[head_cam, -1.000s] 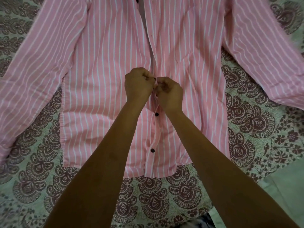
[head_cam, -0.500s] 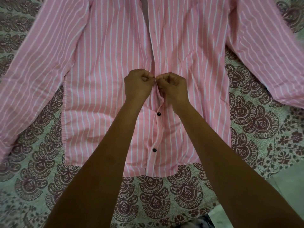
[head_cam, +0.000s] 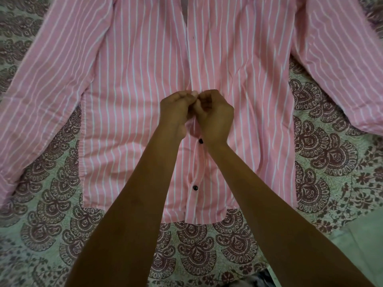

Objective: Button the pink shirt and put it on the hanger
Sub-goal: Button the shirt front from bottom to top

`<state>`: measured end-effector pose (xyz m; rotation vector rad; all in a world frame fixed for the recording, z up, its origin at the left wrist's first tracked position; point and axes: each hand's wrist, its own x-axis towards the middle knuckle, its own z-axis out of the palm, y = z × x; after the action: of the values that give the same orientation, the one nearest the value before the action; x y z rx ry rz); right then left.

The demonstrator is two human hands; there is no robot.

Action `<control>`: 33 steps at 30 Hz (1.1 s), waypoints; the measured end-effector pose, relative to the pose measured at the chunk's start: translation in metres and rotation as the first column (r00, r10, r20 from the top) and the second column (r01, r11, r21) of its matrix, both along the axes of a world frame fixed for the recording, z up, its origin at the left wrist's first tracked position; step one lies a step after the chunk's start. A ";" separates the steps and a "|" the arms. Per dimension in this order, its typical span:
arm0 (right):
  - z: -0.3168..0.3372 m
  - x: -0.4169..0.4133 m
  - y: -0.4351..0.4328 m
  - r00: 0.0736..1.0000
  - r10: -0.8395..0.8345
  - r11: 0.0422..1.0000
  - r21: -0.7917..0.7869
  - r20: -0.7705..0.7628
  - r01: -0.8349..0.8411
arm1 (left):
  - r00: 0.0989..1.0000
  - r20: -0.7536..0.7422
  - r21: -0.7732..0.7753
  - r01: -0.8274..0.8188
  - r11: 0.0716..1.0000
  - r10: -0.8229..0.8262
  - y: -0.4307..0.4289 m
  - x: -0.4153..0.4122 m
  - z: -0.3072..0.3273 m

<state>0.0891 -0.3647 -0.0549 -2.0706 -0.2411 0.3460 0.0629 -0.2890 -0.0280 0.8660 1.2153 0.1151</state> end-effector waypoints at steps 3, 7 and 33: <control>0.001 0.001 0.001 0.991 -0.037 0.994 0.093 -0.129 0.050 | 1.000 -0.007 0.062 0.011 0.998 -0.011 0.001 -0.001 -0.006; -0.001 0.010 0.001 0.974 -0.032 0.989 0.131 -0.226 0.063 | 0.995 -0.058 0.261 0.090 0.961 -0.078 0.000 -0.003 -0.015; 0.010 0.064 -0.008 0.850 0.182 0.983 0.115 -0.495 -0.143 | 0.957 -0.063 0.720 0.240 0.651 -0.283 0.025 -0.002 -0.020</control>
<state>0.1532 -0.3729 -0.0448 -1.8149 -0.1072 0.9534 0.0613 -0.2642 -0.0478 1.7230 0.9638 0.4040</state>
